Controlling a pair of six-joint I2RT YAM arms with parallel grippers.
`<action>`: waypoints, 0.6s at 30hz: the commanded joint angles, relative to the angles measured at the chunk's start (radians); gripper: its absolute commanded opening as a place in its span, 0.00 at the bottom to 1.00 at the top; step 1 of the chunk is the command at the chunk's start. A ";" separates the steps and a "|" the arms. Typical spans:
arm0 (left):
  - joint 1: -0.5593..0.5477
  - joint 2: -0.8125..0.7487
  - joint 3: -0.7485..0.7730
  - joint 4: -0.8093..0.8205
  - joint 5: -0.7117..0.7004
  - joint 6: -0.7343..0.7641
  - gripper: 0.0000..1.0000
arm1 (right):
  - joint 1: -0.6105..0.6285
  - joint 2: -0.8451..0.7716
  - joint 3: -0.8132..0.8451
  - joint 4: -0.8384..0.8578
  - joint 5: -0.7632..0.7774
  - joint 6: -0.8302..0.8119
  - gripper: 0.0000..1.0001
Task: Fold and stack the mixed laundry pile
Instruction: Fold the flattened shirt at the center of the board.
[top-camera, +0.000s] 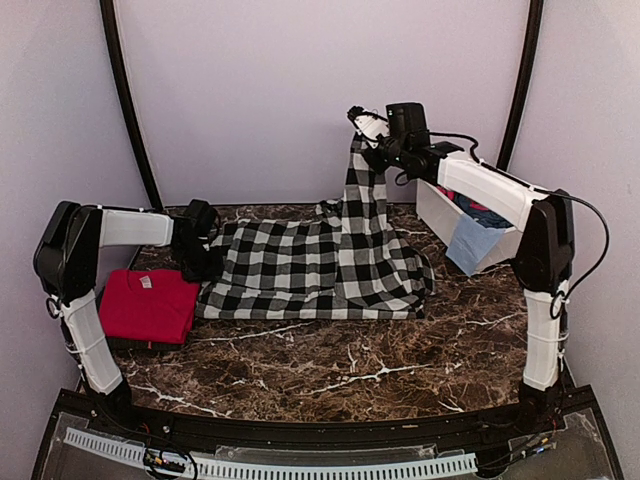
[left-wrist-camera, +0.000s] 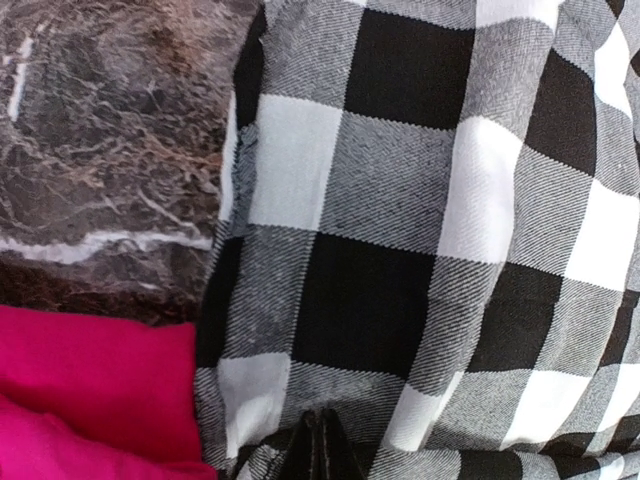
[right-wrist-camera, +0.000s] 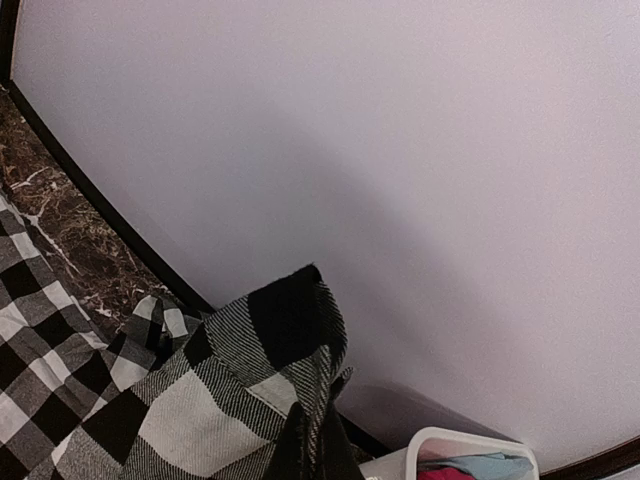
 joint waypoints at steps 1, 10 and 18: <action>0.007 -0.108 0.011 -0.043 -0.101 -0.003 0.00 | 0.025 0.051 0.065 0.074 0.037 -0.022 0.00; 0.014 -0.122 0.004 -0.044 -0.121 -0.003 0.00 | 0.054 0.171 0.180 0.112 0.096 -0.059 0.00; 0.017 -0.129 -0.002 -0.019 -0.089 0.024 0.26 | 0.058 0.236 0.296 0.173 0.149 -0.099 0.00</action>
